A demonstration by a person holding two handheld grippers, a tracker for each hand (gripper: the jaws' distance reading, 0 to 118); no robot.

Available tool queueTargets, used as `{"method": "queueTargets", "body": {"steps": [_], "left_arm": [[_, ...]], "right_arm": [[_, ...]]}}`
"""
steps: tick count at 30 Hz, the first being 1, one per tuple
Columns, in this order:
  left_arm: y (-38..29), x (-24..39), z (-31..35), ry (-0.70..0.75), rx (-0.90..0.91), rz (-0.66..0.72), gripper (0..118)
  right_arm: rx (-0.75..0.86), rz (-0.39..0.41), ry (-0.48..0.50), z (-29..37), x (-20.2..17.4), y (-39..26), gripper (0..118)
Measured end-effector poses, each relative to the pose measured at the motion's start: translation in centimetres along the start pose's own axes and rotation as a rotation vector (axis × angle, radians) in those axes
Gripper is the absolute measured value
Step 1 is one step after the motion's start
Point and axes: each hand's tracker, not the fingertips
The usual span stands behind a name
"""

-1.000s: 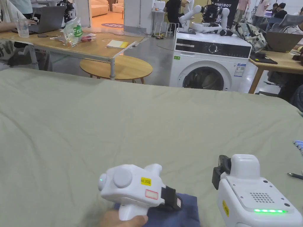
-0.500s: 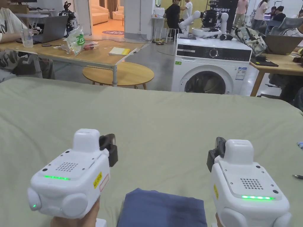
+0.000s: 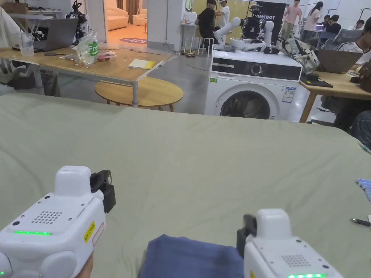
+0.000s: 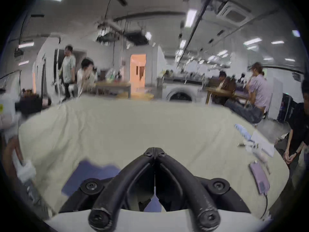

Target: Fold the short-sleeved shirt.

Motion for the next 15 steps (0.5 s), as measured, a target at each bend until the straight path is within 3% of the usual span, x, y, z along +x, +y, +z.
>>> {"method": "queueTargets", "body": {"steps": [4,7,12,13,14,15], "left_arm": [[-0.6,-1.0,0.0,-0.072,-0.131,0.056,0],[-1.4,-1.9,-0.5,-0.127,-0.268,0.089,0],[-3.6,-3.7,-1.8,-0.296,-0.558,0.159,0],[-4.3,-4.2,-2.1,-0.338,-0.617,0.195,6],[-4.8,-4.6,-2.5,-0.378,-0.665,0.231,19],[-5.3,-5.1,-2.8,-0.417,-0.701,0.276,48]], "right_arm": [[-0.21,-0.056,0.055,-2.6,-0.5,-3.7,0],[-0.39,0.0,0.055,-5.5,-0.9,-5.4,0],[-0.352,-0.008,0.036,-5.7,-1.1,-4.9,0],[-0.354,-0.006,0.04,-5.8,-1.0,-5.0,0],[-0.355,-0.007,0.047,-5.8,-0.8,-5.0,0],[-0.356,-0.014,0.054,-5.7,-0.5,-5.0,0]]}}
